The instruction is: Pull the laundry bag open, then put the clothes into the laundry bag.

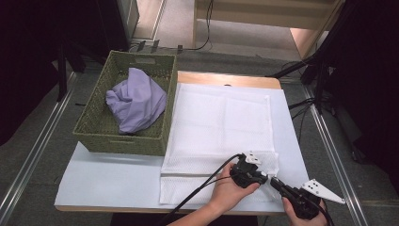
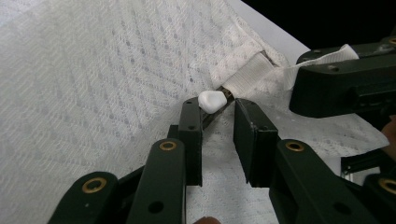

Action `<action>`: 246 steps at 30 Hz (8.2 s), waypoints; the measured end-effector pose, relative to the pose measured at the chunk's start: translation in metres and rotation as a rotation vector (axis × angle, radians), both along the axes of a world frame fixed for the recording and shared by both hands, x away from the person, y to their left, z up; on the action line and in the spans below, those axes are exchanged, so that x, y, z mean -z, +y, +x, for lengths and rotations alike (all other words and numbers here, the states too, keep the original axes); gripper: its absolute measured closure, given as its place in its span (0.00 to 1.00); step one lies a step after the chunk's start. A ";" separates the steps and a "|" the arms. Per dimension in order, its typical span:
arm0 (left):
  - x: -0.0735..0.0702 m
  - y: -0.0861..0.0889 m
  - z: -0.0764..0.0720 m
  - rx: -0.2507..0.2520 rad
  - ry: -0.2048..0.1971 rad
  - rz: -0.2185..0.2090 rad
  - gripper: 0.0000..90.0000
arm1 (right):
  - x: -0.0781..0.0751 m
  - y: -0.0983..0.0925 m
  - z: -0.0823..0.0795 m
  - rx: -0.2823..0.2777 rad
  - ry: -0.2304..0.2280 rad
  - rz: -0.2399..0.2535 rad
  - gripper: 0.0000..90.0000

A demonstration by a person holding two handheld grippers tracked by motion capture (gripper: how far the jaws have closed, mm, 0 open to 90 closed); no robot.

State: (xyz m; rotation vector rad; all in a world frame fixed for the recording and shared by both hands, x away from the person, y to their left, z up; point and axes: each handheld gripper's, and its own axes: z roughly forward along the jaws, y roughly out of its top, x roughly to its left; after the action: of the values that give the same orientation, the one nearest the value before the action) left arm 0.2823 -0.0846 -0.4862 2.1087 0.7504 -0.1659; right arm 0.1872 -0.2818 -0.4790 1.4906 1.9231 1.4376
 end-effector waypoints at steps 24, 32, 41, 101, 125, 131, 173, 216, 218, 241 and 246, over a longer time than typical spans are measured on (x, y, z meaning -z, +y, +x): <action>0.004 0.009 0.013 0.001 0.163 -0.106 0.97 | 0.001 0.001 -0.002 -0.024 0.011 -0.051 1.00; 0.003 0.012 0.013 -0.002 0.177 -0.125 0.97 | 0.004 -0.001 -0.001 0.016 0.020 -0.040 0.98; -0.003 0.019 0.010 0.032 0.177 -0.216 0.97 | 0.010 -0.007 0.004 0.113 0.028 0.019 0.62; -0.011 0.040 -0.005 -0.011 -0.013 -0.024 0.97 | -0.006 0.010 -0.002 0.146 -0.069 0.001 0.97; -0.010 0.102 -0.005 -0.087 -0.037 0.034 0.97 | -0.009 0.009 -0.006 0.170 -0.098 -0.047 0.97; -0.010 0.125 -0.006 -0.122 -0.036 0.043 0.96 | -0.008 0.009 -0.006 0.173 -0.097 -0.051 0.97; -0.022 0.264 -0.030 -0.294 -0.071 0.130 0.97 | -0.006 0.002 -0.008 0.200 -0.085 -0.074 0.97; -0.031 0.315 -0.052 -0.316 -0.044 0.021 0.78 | 0.004 -0.015 -0.006 0.206 -0.041 -0.042 0.75; -0.034 0.316 -0.052 -0.333 -0.072 0.002 0.69 | 0.004 -0.016 -0.007 0.229 -0.047 -0.058 0.67; -0.045 0.248 -0.067 -0.159 -0.206 0.023 1.00 | -0.019 0.054 -0.008 0.122 -0.148 -0.152 0.53; -0.039 0.217 -0.063 -0.107 -0.175 0.080 1.00 | -0.021 0.077 0.002 0.010 -0.124 -0.154 0.52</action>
State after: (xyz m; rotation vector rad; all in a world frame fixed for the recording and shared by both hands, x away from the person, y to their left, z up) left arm 0.2188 0.1320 -0.4470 2.1201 0.7737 0.1074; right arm 0.1888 -0.2048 -0.4580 1.3092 1.9020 1.3133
